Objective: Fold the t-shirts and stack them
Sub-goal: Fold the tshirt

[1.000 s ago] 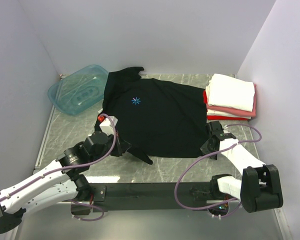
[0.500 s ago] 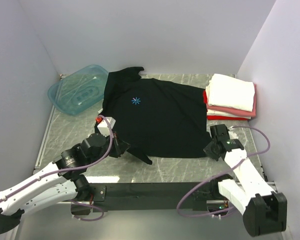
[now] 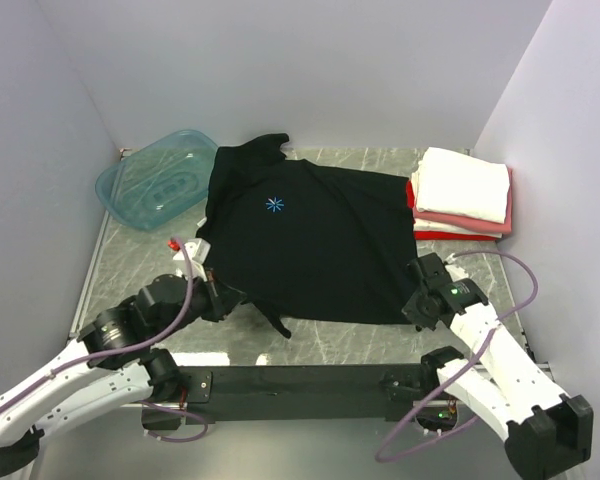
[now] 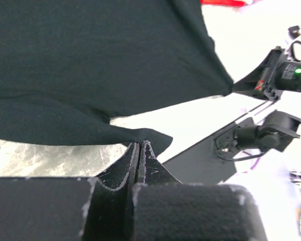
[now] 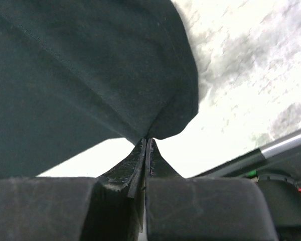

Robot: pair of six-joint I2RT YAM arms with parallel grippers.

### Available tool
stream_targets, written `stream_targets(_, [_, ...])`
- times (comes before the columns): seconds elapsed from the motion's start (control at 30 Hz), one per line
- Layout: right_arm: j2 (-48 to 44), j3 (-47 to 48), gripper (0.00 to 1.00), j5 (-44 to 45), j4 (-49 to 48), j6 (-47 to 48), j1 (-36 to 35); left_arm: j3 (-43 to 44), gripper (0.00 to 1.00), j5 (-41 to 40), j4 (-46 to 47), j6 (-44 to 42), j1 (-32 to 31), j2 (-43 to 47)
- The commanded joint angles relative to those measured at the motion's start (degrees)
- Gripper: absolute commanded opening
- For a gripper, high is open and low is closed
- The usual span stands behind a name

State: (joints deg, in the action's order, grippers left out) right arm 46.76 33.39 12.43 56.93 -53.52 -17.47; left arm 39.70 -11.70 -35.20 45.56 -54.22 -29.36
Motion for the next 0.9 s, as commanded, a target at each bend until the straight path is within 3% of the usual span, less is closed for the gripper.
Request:
stream_targets(0.0, [0.61, 3.79, 0.0, 4.36, 6.43, -4.05, -5.27, 2.75, 0.01, 0.8, -2.15, 1.89, -0.28, 1.94])
stream_targets(0.43, [1.31, 5.29, 0.0, 7.17, 9.96, -8.53, -15.12, 6.35, 0.01, -1.04, -9.53, 6.03, -0.19, 6.07])
stream_targets(0.57, [0.7, 5.11, 0.0, 7.96, 9.35, -8.63, -15.75, 6.09, 0.01, 0.36, -8.06, 6.47, -0.28, 5.55])
stream_targets(0.77, [7.1, 6.77, 0.0, 11.56, 4.17, -4.94, -15.75, 5.21, 0.01, -0.86, -0.93, 2.7, -0.1, -1.21])
stream_targets(0.87, [11.84, 8.88, 0.0, 12.53, 0.12, -2.3, -15.66, 6.87, 0.01, -6.03, 1.36, 1.03, -0.1, -8.66])
